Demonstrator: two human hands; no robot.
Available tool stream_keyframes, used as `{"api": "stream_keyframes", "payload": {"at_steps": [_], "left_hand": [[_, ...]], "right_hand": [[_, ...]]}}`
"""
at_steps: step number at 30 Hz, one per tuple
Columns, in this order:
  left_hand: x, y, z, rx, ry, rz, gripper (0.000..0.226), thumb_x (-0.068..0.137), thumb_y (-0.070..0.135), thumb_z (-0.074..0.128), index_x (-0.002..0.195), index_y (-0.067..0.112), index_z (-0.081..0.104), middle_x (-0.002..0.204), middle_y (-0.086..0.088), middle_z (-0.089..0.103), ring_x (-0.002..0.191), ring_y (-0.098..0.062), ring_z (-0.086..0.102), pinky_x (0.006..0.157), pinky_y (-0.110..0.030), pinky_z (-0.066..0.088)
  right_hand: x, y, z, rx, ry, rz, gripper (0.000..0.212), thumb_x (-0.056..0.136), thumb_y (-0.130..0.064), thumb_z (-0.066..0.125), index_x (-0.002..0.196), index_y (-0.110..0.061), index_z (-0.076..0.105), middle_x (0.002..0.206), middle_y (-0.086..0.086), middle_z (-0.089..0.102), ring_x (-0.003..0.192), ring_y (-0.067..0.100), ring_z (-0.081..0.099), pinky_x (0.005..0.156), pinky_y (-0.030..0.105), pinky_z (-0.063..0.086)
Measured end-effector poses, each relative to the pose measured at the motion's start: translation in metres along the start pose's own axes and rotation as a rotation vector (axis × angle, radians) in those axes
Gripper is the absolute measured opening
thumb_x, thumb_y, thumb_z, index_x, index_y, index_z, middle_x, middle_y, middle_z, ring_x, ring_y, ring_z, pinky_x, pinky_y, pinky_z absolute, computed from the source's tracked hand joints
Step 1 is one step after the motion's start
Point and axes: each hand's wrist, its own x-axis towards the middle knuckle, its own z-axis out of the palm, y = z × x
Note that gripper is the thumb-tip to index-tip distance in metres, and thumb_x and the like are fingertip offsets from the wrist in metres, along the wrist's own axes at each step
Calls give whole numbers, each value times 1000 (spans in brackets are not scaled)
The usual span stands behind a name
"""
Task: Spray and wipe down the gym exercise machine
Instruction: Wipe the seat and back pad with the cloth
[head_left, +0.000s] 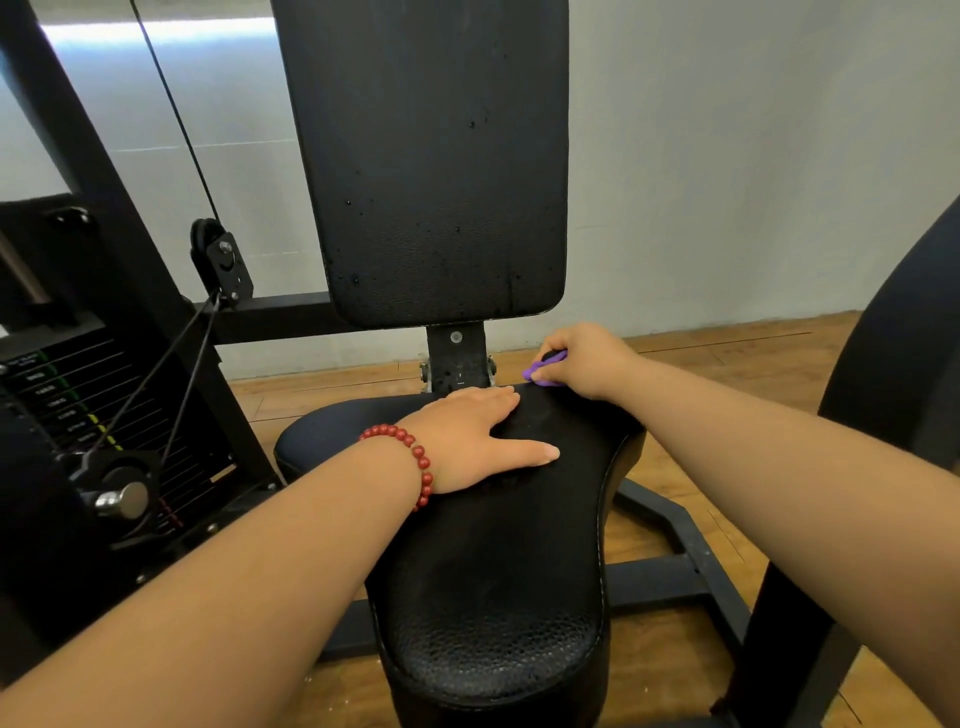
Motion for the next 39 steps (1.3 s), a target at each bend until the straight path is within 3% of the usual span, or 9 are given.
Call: {"api": "stream_keyframes", "payload": {"at_steps": [6,12,18,24,28,32,35,37,39], "left_hand": [[-4,2,0,-13,85,-2,77,91,62,47,151,18,28,156,0,30,144,-18,23,113,-35,26],[-11,0,-4,39,153,3,73,94,59,45,152,19,28,157,2,29,144,-17,22,115,-36,24],[-32,-23,-8,8,8,-49,68,96,59,38,154,28,20,161,8,16,148,-14,12,119,-34,12],[-28,-26,-5,2,6,-30,68,97,58,37,155,30,16,162,10,13,148,-12,10,119,-34,10],[-27,-28,-5,-4,9,-32,68,96,58,38,155,31,16,162,11,13,148,-12,11,119,-35,11],[-26,-31,-4,7,15,-26,70,95,60,37,155,31,16,162,11,13,149,-13,10,120,-37,11],[-25,-33,-3,9,22,-26,71,94,62,38,155,31,17,162,11,13,149,-12,10,121,-38,11],[-25,-34,-2,0,27,-30,71,94,63,39,154,32,17,162,12,13,149,-13,10,121,-39,11],[-24,-34,-3,1,31,-29,71,94,63,39,154,32,18,162,12,14,149,-13,10,121,-39,11]], "right_hand": [[-36,-4,-6,4,-79,-96,20,91,-32,67,110,-24,70,103,-4,63,94,12,55,67,19,41],[-43,-6,-4,-23,-74,-146,8,94,-26,63,102,-26,65,102,-5,61,93,10,53,66,16,38],[-21,-15,7,-11,-27,-37,23,94,-25,64,114,-15,68,114,8,64,101,21,56,80,29,44],[-55,-15,2,-46,-56,-187,27,95,-23,61,121,-27,67,106,-13,54,97,6,48,82,21,36],[-50,-15,0,-126,-52,-265,26,95,-21,61,120,-26,67,111,-10,56,102,8,50,84,20,37],[-46,-12,1,-304,-53,-304,36,97,-40,55,129,-25,62,122,-4,51,110,12,44,93,26,40],[-50,-9,5,-173,-9,-239,37,98,-53,42,110,-25,62,112,-4,48,103,14,46,87,30,41],[-49,-12,5,-116,-27,-197,34,102,-43,41,106,-19,64,111,-4,50,99,13,49,84,26,38],[-46,-17,-1,-104,-69,-187,26,101,-31,51,119,-22,67,115,-9,54,102,8,50,89,23,37]]}}
